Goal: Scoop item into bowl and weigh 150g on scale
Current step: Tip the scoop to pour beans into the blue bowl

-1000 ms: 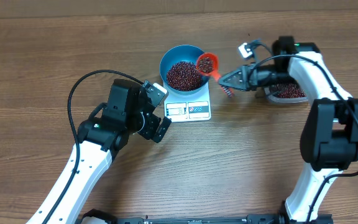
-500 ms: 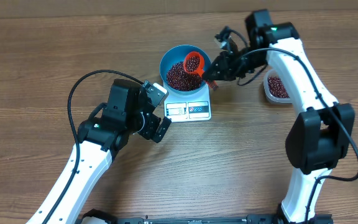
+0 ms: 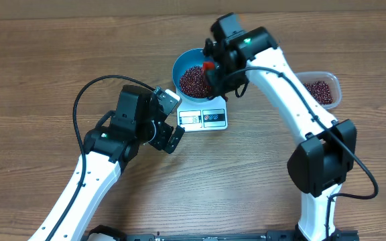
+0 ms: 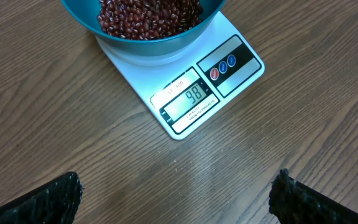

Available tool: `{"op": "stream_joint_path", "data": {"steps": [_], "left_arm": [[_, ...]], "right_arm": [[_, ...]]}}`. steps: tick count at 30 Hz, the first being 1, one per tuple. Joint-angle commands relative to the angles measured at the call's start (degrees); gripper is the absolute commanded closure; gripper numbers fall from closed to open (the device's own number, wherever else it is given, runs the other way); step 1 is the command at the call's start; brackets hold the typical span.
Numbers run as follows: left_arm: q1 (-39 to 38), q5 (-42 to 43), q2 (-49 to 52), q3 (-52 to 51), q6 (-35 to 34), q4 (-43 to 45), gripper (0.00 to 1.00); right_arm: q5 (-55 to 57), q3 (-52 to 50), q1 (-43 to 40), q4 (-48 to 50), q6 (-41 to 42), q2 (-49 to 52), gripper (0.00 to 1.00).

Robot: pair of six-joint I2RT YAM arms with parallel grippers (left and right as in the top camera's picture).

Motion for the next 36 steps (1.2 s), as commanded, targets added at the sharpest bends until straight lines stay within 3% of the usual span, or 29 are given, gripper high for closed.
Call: {"op": "stream_joint_path", "data": {"steps": [1,9,21,30,36], "left_arm": [[0.2,-0.4,0.3,-0.2,-0.7,0.0,0.01],[0.2,-0.4,0.3,-0.2,-0.7,0.0,0.01],[0.2,-0.4,0.3,-0.2,-0.7,0.0,0.01],[0.2,-0.4,0.3,-0.2,-0.7,0.0,0.0],[0.2,-0.4,0.3,-0.2,-0.7,0.0,0.0]], "right_arm": [[15.4,1.9,2.8,0.5,1.8,-0.1,0.96],[29.7,1.9,8.5,1.8,2.4,-0.3,0.96],[32.9,2.0,9.7,3.0,3.8,-2.8,0.96],[18.4,2.0,7.8,3.8,1.8,-4.1,0.96],[2.4,2.0,2.1,3.8,0.3,-6.1,0.96]]}}
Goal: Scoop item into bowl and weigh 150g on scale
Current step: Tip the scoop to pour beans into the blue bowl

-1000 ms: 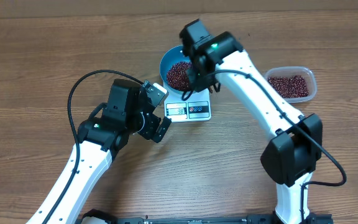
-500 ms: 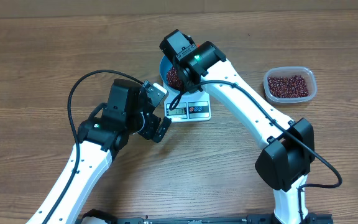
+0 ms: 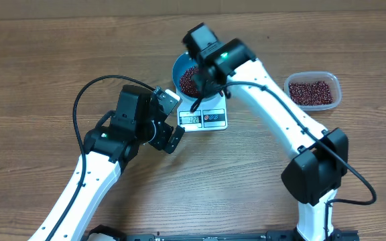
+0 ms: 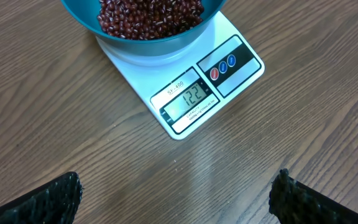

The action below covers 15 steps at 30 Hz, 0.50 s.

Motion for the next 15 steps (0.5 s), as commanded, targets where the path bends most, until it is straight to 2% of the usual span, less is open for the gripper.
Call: {"op": "stream_joint_path", "data": {"steps": [1,7,15], "left_arm": [[0.2,-0.4,0.3,-0.2,-0.7,0.0,0.0],[0.2,-0.4,0.3,-0.2,-0.7,0.0,0.0],[0.2,-0.4,0.3,-0.2,-0.7,0.0,0.0]], "right_arm": [[-12.4,2.0,-4.3,0.4,-1.1,-4.9,0.96],[-23.1,2.0,-13.2,-0.9,-2.6,-9.5,0.96],[-21.4,2.0,-28.6,-10.2,-2.5,-12.9,0.96]]}}
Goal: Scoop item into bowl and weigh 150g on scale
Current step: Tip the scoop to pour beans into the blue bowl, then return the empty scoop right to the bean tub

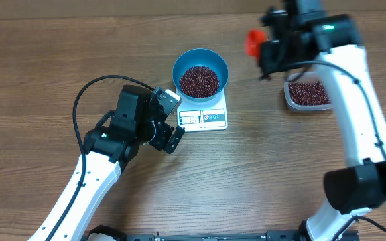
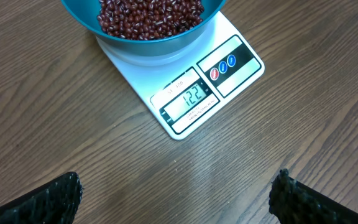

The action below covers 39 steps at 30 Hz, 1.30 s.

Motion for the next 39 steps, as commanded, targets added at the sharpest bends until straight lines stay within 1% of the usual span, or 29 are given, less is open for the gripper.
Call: {"op": "stream_joint_path", "data": {"steps": [1,8,12,17,23,31,39], "left_arm": [[0.2,-0.4,0.3,-0.2,-0.7,0.0,0.01],[0.2,-0.4,0.3,-0.2,-0.7,0.0,0.0],[0.2,-0.4,0.3,-0.2,-0.7,0.0,0.0],[0.2,-0.4,0.3,-0.2,-0.7,0.0,0.0],[0.2,-0.4,0.3,-0.2,-0.7,0.0,0.01],[0.2,-0.4,0.3,-0.2,-0.7,0.0,0.0],[0.2,-0.4,0.3,-0.2,-0.7,0.0,0.0]], "right_arm": [[0.8,1.1,-6.5,-3.6,-0.4,-1.6,0.96],[1.3,-1.6,-17.7,-9.0,-0.4,-0.9,0.96],[2.0,-6.3,-20.6,-7.8,-0.4,-0.9,0.96],[4.6,-14.1,-21.0,-2.1,-0.5,-0.9,0.96],[4.7,-20.1,-20.9,4.9,-3.7,-0.9,0.96],[3.1,-24.3,-20.9,11.3,-6.1,-0.8,0.96],[2.0,-26.2,-20.9,12.8,-6.1,1.5,0.96]]}}
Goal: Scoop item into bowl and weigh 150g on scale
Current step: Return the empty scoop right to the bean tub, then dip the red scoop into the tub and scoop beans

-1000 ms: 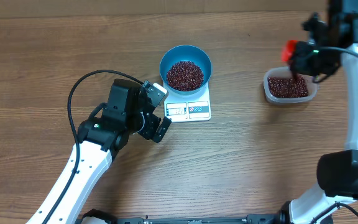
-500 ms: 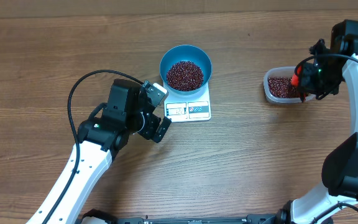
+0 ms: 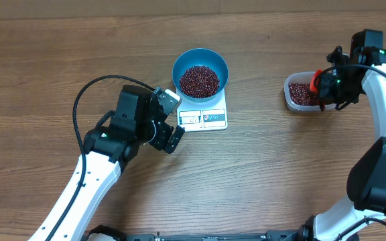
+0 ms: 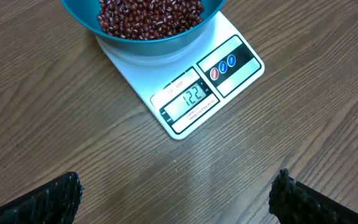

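Note:
A blue bowl (image 3: pixel 177 62) of red beans stands on the white scale (image 3: pixel 204 118) at mid-table. In the left wrist view the scale's display (image 4: pixel 191 102) reads 122 below the bowl (image 4: pixel 146 47). My left gripper (image 3: pixel 173 120) rests open just left of the scale, with nothing between its fingers (image 4: pixel 55 198). At the far right, my right gripper (image 3: pixel 326 88) is shut on a red scoop (image 3: pixel 317 77), low over the right end of a clear container of beans (image 3: pixel 299 94).
The brown wooden table (image 3: pixel 59 60) carries nothing else. The left arm's black cable loops out to the left of that arm. The right arm runs down along the table's right edge.
My right gripper with the red scoop was high, just left of the bean container; now it is farther right and down at the container. The scale still reads 122, and the left arm is unmoved.
First my right gripper held the scoop over the bowl with the scale at 98. Then it was still over the bowl and the reading was 122. After that it stood away near the container, and now it is down at the container's beans.

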Available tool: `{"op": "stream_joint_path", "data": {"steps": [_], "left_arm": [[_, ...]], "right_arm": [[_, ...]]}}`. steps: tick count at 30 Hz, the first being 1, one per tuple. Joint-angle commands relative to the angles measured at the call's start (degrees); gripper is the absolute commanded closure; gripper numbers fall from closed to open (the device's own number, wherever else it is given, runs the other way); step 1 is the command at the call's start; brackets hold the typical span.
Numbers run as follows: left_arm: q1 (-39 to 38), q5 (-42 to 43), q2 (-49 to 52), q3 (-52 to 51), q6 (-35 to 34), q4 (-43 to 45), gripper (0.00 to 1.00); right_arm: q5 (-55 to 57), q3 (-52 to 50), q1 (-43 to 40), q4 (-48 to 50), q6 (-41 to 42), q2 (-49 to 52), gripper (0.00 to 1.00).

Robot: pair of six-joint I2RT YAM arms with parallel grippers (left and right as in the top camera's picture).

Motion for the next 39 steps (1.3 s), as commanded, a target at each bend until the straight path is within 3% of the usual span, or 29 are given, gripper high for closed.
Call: {"op": "stream_joint_path", "data": {"steps": [1,18,39], "left_arm": [[0.2,-0.4,0.3,-0.2,-0.7,0.0,0.0],[0.2,-0.4,0.3,-0.2,-0.7,0.0,0.0],[0.2,-0.4,0.3,-0.2,-0.7,0.0,0.01]], "right_arm": [[-1.9,-0.5,0.3,0.6,-0.6,2.0,0.96],[-11.1,-0.5,3.5,0.7,-2.8,8.2,0.96],[-28.4,-0.5,-8.2,-1.2,-5.1,8.2,0.96]]}}
